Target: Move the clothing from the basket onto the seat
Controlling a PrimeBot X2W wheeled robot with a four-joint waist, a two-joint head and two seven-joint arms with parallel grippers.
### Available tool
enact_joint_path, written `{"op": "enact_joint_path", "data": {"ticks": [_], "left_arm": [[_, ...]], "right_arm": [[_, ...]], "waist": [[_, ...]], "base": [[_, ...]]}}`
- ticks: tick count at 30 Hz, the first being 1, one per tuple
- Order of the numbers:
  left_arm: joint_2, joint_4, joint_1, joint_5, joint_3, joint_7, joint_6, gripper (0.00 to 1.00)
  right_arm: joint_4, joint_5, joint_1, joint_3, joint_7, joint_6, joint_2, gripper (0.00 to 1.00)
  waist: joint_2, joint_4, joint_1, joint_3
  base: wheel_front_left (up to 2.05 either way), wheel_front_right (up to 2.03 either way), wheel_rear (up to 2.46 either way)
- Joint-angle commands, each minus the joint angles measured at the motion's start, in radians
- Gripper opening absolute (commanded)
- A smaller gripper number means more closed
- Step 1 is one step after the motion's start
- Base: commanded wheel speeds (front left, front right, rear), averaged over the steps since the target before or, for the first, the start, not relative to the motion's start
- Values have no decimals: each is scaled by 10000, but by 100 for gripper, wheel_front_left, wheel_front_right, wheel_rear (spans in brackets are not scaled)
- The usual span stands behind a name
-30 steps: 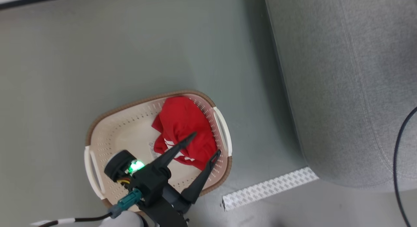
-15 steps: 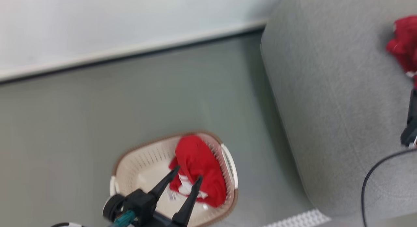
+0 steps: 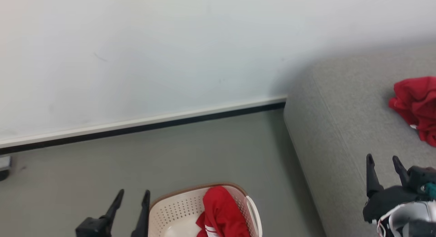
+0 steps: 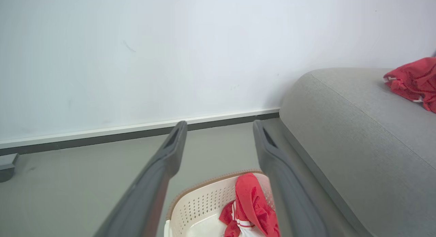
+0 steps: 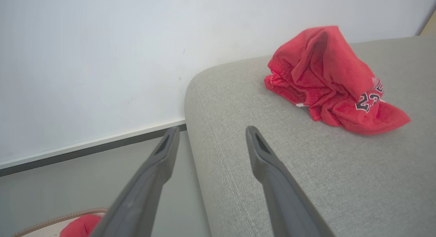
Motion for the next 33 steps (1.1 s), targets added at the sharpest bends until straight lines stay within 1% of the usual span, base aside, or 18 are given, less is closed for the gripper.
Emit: {"op": "enact_joint_path", "data": {"ticks": [1,5,8,9,13,15,19,21,22,25,28,33], "left_arm": [[2,-36,313,98,294,-52,47,100],[-247,-153,725,239,1279,-49,-61,100],[-429,-121,1054,360,1895,-45,-147,100],[-429,-121,1054,360,1895,-45,-147,100],[-640,88,1525,407,2656,-46,-401,100],[-680,213,1709,482,2923,-46,-546,100],[-585,481,2018,799,3226,-46,-806,100],[-642,503,2140,955,3382,-46,-905,100],[-737,494,2246,1092,3584,-46,-1049,100],[-890,521,2461,1287,3771,-46,-1291,100],[-985,642,2514,1584,3745,-47,-1596,100],[-1223,775,2484,1755,3864,-47,-1763,100]], "right_arm": [[-286,-180,362,76,-54,1,196,100],[-1139,-533,1170,88,-246,1,803,100],[-1576,-306,1642,219,-531,2,1181,100],[-1576,-306,1642,219,-531,2,1181,100],[-1945,-287,2217,476,-778,2,1416,100],[-2132,-389,2440,764,-791,2,1471,100],[-2502,-566,2847,1382,-727,2,1490,100],[-2730,-679,2982,1620,-734,2,1502,100],[-2887,-777,3100,1704,-647,2,1507,100],[-3128,-912,3225,1785,-540,2,1514,100],[-3318,-1162,3317,1858,-416,2,1516,100],[-3397,-1257,3401,1951,-343,2,1518,100]], "waist": [[3,611,5,-544],[3,971,5,-659],[3,1128,5,-730],[3,1128,5,-730],[3,1182,5,-853],[3,1168,5,-898],[3,1038,5,-963],[3,956,5,-966],[3,897,5,-959],[3,782,5,-941],[3,704,5,-920],[3,669,5,-930]], "base": [[0,0,0],[0,0,0],[0,0,0],[0,0,0],[0,0,0],[0,0,0],[0,0,0],[0,0,0],[0,0,0],[0,0,0],[0,0,0],[0,0,0]]}}
